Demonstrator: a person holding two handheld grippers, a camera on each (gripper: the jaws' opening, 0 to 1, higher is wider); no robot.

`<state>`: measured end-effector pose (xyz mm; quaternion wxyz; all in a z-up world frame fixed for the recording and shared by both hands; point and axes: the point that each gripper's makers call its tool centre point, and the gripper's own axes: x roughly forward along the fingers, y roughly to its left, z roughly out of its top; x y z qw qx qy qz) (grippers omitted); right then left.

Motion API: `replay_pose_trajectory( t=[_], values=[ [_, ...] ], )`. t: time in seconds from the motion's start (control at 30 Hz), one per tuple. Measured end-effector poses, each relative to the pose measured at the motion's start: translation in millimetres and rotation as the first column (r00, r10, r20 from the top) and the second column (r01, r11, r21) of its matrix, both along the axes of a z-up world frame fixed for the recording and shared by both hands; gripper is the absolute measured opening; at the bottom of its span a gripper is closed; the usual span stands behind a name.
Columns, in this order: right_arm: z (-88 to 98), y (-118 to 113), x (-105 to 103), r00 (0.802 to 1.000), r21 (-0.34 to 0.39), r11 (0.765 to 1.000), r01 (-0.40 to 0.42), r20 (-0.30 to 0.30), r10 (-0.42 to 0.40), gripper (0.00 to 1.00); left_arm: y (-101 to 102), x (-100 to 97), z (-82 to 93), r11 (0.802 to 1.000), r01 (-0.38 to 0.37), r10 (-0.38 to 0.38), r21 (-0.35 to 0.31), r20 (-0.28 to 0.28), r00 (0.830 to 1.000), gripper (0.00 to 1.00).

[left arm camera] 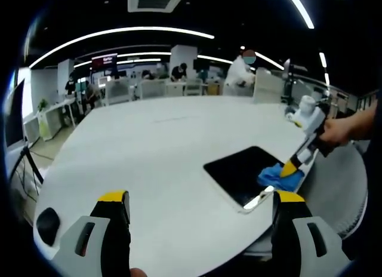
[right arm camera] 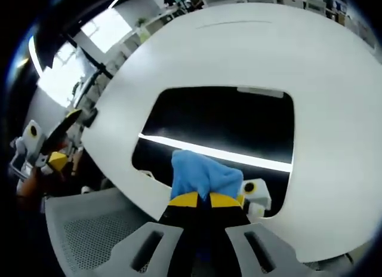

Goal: Wipe the mirror surface with the cleaning cloth until all visible marks leave the cleaned area.

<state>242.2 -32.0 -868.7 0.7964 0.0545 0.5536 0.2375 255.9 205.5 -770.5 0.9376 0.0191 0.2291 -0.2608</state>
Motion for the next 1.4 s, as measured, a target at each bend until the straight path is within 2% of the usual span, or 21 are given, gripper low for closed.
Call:
replay_pose_trajectory(
  t=[0.63, 1.03, 1.4],
  values=[
    [-0.1, -16.2, 0.0, 1.0, 0.001, 1.0, 0.012, -0.005, -0.012, 0.0, -0.1, -1.4, 0.4, 1.0, 0.008, -0.008, 0.005, -0.002, 1.0, 0.99],
    [-0.6, -41.9, -1.0, 0.999, -0.009, 0.999, 0.046, -0.018, -0.046, 0.0, -0.1, 0.4, 0.0, 1.0, 0.016, -0.016, 0.008, -0.005, 1.0, 0.99],
    [-1.0, -47.1, -2.0, 0.999, -0.015, 0.999, 0.049, -0.024, -0.049, 0.0, -3.1, 8.2, -0.8, 0.999, 0.035, -0.035, 0.008, -0.008, 0.999, 0.99]
  ],
)
